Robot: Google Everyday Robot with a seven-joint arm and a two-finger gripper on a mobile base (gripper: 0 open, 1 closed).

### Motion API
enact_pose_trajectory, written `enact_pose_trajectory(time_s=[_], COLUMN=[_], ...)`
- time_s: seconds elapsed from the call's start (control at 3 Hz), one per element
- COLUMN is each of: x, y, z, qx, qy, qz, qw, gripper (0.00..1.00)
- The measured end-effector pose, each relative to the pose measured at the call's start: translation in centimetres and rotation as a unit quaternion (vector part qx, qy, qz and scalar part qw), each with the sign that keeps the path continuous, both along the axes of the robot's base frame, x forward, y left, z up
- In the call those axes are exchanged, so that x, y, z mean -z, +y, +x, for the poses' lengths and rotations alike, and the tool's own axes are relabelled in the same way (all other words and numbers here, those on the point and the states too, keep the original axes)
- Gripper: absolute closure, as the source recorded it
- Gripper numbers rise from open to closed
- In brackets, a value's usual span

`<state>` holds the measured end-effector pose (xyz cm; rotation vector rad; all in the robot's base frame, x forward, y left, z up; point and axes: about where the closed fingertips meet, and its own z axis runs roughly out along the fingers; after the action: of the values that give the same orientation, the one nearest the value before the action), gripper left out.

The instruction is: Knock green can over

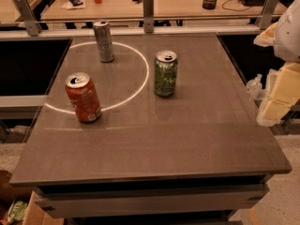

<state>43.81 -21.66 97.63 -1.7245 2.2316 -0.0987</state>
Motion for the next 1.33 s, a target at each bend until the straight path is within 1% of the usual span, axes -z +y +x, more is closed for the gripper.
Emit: enact_pose_trajectory(time_s=[0.33, 0.67, 1.0, 1.33], x=[0.0, -0.3, 0.8, 2.8], y=[0.0, -0.3, -2.2, -3.8], z=[0.0, 0.0, -0.1, -0.2], qx=[0.0, 0.013, 0.067, 0.104], qy=[0.0, -0.007, -0.018, -0.051], qz=[0.0, 0.015, 0.081, 0.176], qw=[1.0, 0.9998, 0.9943, 0.9775], gripper=[0.0, 0.0, 0.0, 0.0])
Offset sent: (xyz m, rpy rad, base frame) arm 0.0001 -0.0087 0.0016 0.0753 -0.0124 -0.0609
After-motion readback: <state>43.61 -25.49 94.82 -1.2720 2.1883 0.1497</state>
